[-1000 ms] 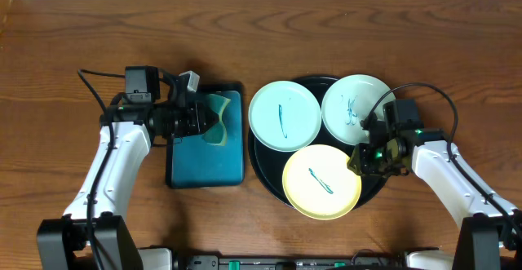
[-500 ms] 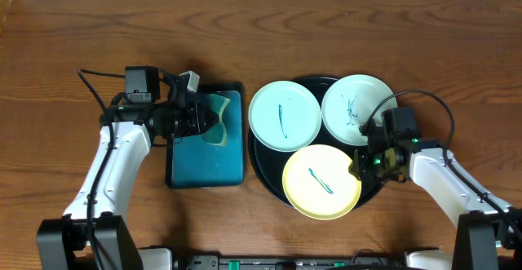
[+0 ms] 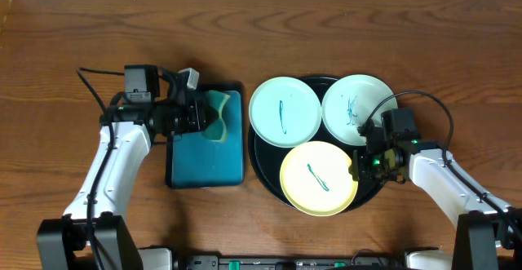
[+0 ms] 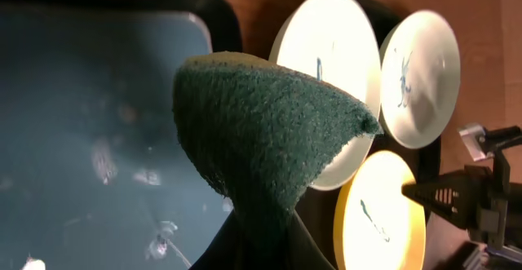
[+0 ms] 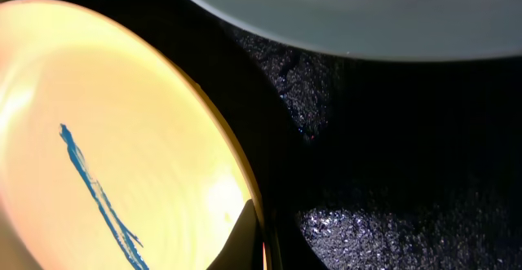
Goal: Clean dirty plates on tray and stack at the side
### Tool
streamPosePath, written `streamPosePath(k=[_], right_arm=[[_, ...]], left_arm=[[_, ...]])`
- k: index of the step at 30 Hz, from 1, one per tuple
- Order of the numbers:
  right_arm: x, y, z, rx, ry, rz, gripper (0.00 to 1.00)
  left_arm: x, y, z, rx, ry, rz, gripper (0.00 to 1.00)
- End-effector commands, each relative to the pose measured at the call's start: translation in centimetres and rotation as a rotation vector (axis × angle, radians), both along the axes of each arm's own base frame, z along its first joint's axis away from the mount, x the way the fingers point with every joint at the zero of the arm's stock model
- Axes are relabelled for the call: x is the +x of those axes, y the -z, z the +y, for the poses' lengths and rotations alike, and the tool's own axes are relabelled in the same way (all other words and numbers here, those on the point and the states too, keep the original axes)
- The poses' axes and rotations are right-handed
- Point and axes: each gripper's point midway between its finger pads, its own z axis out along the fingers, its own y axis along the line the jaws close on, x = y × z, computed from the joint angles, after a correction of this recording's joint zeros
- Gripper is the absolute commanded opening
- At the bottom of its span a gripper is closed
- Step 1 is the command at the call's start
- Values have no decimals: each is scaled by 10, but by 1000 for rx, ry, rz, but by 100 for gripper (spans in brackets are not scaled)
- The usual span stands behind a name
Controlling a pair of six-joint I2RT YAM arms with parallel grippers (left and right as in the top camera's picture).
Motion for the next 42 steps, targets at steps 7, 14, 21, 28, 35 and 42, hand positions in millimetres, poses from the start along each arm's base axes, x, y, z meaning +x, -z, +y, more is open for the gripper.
streamPosePath(k=[7,14,21,28,35,42], right_arm=[[-3,4,0,-11,-8,6,1],[-1,4,0,-11,-8,1,1],[-1,4,0,-11,-8,1,1],[-1,4,0,-11,-8,2,1],[-1,4,0,-11,-8,2,1],[-1,4,0,-11,-7,2,1]], left_arm=[[28,-30,14,74,-64,-196,8],[36,-75,23,122,-105,-374,7],[30,-105,23,122,-110,-466,8],[27,-113,23,122,-111,-491,7],[27,-113,23,122,-111,-491,8],[27,-113,23,122,-111,-491,8]])
